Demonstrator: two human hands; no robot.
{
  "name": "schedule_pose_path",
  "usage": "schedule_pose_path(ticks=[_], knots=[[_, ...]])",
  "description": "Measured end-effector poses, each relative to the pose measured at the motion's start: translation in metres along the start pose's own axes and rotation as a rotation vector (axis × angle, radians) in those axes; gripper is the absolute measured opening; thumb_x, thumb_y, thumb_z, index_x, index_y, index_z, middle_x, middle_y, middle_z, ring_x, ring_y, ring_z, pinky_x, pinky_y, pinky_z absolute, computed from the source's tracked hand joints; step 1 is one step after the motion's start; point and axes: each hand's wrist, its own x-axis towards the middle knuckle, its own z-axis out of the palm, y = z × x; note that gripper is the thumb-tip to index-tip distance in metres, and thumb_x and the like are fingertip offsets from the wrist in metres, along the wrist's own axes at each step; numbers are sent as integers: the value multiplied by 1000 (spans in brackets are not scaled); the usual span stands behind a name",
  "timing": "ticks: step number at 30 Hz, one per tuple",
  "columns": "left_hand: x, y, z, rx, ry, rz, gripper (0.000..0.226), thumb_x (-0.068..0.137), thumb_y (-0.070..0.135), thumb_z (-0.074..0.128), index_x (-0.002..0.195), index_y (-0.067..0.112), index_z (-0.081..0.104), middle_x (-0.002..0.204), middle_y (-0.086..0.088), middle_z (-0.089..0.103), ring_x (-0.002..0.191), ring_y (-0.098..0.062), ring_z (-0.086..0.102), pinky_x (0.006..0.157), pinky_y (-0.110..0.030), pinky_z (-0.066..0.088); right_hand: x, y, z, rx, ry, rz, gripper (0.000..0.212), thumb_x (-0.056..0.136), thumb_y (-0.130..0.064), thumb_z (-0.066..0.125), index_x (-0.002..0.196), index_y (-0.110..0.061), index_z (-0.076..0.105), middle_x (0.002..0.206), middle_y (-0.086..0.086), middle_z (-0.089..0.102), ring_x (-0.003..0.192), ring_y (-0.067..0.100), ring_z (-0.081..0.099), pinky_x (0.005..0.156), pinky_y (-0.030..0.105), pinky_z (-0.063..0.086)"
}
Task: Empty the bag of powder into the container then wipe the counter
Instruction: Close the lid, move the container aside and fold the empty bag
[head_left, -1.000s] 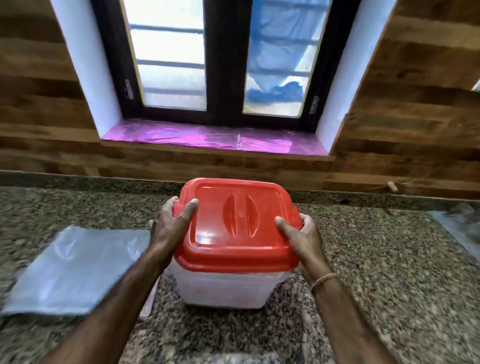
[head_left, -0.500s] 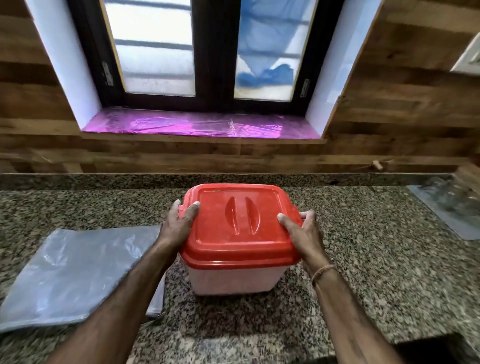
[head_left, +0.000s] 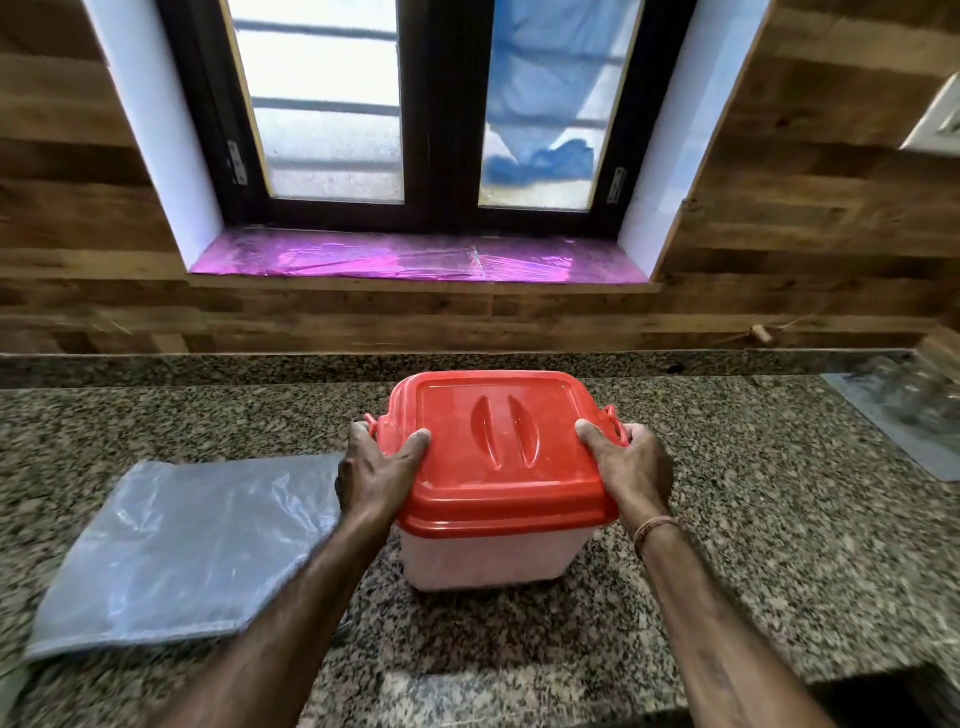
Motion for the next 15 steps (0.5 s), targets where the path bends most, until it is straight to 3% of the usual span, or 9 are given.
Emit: schedule_pose_path(ticks=[4,8,11,13,15], knots=[[1,-2,-1,97,35,102,63,100,50,57,145,10,39,127,-16,65,90,-21,65,64,-29,54,-1,-4,3,-203,5,-67,44,92,-57,66,101,-13,66,86,4,70,67,18,67,55,27,53],[2,2,4,247,56,154,61,104,46,45,150,7,35,130,-21,64,105,-37,66,87,-46,57,-7,-8,7,-313,40,-166,44,102,-51,52,103,-9,68,79,4,66,68,22,67,59,32,57],[0,5,4,250,11,158,68,107,44,43,162,10,20,146,-22,54,118,-35,62,86,-36,52,-8,-8,6,-367,-15,-218,44,107,-45,43,121,-8,63,75,-1,59,68,20,65,57,30,54],[-6,7,2,140,-25,130,72,107,42,46,164,12,14,152,-20,48,122,-30,60,80,-31,52,-6,-4,1,-282,-114,-182,43,107,-47,43,131,-14,57,80,1,64,72,26,72,57,32,58],[-7,-2,2,-52,-47,44,73,100,51,56,158,14,33,143,-18,59,113,-29,67,82,-37,59,-1,2,-7,5,-268,-30,42,102,-50,54,124,-15,58,92,8,73,75,28,77,61,37,65]])
